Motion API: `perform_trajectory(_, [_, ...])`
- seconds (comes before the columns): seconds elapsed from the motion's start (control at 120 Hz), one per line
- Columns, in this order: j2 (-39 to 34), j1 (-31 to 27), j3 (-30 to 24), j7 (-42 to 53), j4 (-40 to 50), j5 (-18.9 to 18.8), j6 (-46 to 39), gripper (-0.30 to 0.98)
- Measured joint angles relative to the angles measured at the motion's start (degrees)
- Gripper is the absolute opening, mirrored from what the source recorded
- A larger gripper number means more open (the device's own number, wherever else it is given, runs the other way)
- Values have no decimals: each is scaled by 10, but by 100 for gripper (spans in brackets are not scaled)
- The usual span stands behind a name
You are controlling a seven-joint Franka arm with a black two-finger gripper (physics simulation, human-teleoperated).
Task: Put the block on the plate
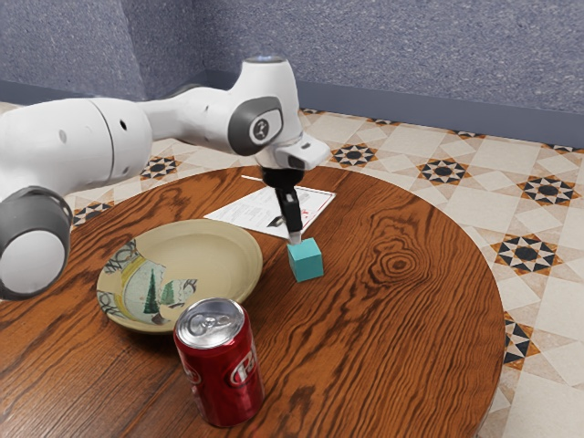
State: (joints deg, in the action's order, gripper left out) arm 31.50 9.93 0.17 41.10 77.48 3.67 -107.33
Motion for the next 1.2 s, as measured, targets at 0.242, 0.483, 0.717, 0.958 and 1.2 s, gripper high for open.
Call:
perform_trajectory(0.242, [67, 0, 24, -34, -61, -4, -35, 69])
perform_trajectory(0.483, [103, -4, 37, -54, -84, 0, -59, 69])
perform_trajectory(0.717, [168, -4, 41, -61, -134, 4, -76, 69])
perform_trajectory(0.958, [194, -3, 41, -67, -134, 18, -87, 69])
perform_trajectory(1.2, [205, -2, 46, -71, -130, 21, -94, 67])
